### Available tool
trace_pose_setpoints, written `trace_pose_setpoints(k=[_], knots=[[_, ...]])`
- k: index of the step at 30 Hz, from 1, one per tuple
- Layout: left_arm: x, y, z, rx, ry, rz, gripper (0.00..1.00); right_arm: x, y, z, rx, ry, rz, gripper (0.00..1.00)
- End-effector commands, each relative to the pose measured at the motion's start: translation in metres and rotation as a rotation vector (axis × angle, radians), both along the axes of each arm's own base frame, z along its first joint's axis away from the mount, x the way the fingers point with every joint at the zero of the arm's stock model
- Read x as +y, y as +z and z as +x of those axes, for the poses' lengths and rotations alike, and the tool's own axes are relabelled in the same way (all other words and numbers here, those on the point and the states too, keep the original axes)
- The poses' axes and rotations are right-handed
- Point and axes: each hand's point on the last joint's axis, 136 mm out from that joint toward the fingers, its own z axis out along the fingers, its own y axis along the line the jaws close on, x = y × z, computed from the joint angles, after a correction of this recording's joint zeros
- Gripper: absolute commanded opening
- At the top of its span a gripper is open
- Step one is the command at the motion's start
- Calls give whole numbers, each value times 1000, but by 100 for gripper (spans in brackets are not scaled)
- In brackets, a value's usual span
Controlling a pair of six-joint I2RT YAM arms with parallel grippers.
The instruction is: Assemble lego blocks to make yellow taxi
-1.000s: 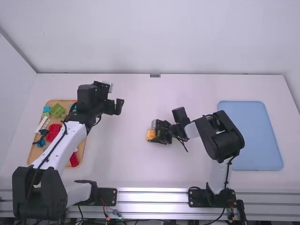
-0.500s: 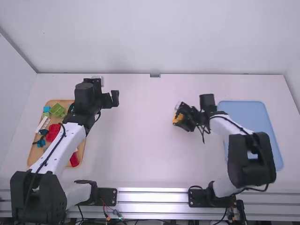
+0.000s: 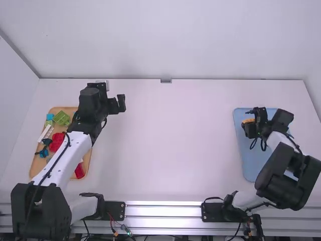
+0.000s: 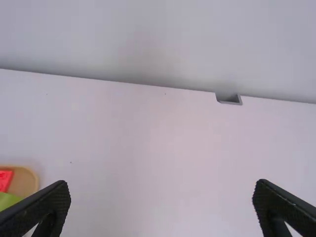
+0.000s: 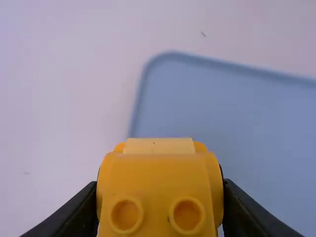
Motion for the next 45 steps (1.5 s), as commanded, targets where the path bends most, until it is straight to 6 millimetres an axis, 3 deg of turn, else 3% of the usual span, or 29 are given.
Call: trace_pose_setpoints(k=[1, 7, 10, 12, 17, 21, 23, 28, 31, 34, 38, 45], knots=[[3, 5, 1, -18, 20, 8, 99, -11, -21, -13, 43, -90, 64, 38], [3, -2, 5, -7, 20, 8, 99, -45, -42, -28, 102, -273, 57, 45], [3, -5, 5, 2, 21, 5, 99, -50, -41, -30, 96, -304, 75, 64], [3, -5, 5, 3, 18, 14, 99, -51, -35, -29, 83, -327, 87, 99], [0, -5, 5, -3, -31, 66, 99, -41, -10, -26, 52, -307, 74, 98], [-16, -3, 4, -18, -135, 98, 99, -24, 23, -23, 5, -295, 76, 99], [-20, -1, 4, -21, -122, 117, 99, -5, 54, -22, -47, -246, 48, 99], [-24, 10, 1, -46, -92, 152, 99, 30, 106, -18, -166, -156, 5, 98], [-31, 26, -8, -79, -101, 159, 99, 65, 145, -26, -253, -68, -15, 99], [-32, 39, -15, -108, -106, 154, 99, 89, 167, -33, -310, -7, -24, 99], [-28, 59, -27, -149, -92, 148, 99, 119, 194, -46, -388, 74, -34, 99], [0, 50, -42, -149, -50, 190, 92, 132, 196, -52, -453, 43, -19, 91]])
